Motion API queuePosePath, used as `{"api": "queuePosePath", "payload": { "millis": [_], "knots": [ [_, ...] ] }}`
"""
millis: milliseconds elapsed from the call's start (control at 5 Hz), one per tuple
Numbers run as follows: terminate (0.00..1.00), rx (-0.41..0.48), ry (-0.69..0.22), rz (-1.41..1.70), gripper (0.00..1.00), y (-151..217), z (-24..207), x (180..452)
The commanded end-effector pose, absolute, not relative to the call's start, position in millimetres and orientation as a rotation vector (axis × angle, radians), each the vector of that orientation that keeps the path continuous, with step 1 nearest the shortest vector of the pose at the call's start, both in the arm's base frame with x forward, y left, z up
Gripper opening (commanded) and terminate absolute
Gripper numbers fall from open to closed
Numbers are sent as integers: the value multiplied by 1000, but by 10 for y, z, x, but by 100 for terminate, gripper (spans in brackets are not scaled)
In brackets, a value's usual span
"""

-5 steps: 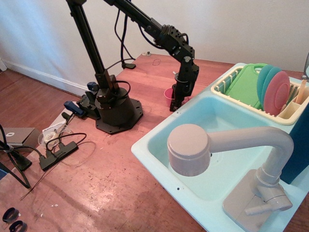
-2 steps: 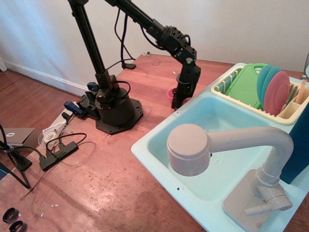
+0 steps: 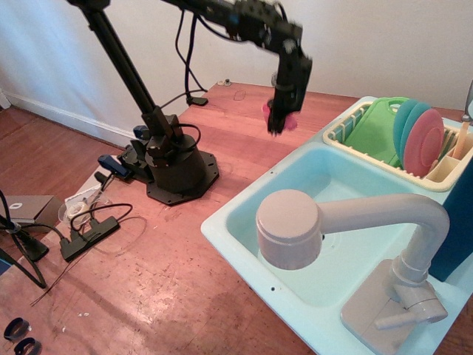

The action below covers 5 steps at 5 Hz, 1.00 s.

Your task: Put cup from anywhere into sink

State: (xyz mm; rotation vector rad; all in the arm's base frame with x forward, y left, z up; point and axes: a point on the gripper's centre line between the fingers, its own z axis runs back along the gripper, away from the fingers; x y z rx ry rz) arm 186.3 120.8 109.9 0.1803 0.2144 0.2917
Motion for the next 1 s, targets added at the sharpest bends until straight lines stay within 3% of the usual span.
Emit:
{"api": "queuePosePath", "payload": {
  "millis": [0, 200, 400, 800],
  "knots": [
    [0, 247, 133, 243, 0, 1256, 1901, 2073],
    [0, 290, 152, 67, 0, 1061, 2119, 2584],
    [0, 284, 118, -64, 0, 756, 2000, 3014],
    [0, 192, 112, -151, 0, 295, 1485, 3216]
  ]
}}
